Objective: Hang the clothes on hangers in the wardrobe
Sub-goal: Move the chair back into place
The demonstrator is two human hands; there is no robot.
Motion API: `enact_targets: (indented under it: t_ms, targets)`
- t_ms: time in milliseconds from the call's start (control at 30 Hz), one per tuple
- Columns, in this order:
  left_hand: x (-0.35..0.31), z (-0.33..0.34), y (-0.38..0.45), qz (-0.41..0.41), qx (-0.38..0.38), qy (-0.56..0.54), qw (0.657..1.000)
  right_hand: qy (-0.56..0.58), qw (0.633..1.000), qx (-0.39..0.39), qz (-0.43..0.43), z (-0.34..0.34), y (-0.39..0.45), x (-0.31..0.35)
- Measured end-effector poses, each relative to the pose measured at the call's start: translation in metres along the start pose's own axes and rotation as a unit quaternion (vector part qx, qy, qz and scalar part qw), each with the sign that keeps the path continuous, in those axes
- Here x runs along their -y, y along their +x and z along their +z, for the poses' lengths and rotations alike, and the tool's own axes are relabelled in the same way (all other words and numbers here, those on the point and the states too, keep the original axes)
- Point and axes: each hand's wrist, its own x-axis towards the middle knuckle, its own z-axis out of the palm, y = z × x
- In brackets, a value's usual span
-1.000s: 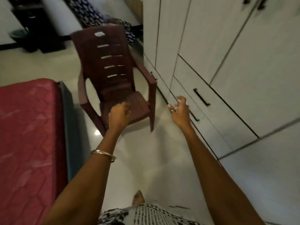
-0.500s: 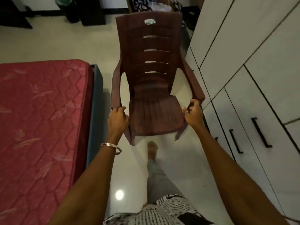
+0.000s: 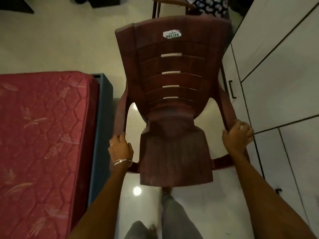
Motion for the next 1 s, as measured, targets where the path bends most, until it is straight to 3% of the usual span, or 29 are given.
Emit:
enact_targets:
  t_ms: [200,367,567,833,1000]
  targets:
    - [0.003,0.031,0.050,-0.080,0.046,0.085,0.992,0.003,0.987,0.139,0.079,0.038,0.056,-0.014]
    - [0.011,0.049,0.064,-0.119,0.051,0.112,0.985,-0.025,0.992,0.108,0.063,0.052,0.059,-0.021]
    - [0.011,0.044,0.064,-0.127,0.065,0.088,0.986,-0.014,0.988,0.128,0.082,0.044,0.057,-0.016]
    - [0.018,0.013,0.061,-0.057,0.064,0.106,0.991,0.026,0.982,0.106,0.154,0.010,-0.011,-0.037]
    - [0.017,-0.011,0.038,0.047,0.071,0.116,0.990,0.056,0.967,0.057,0.242,-0.026,-0.110,-0.068]
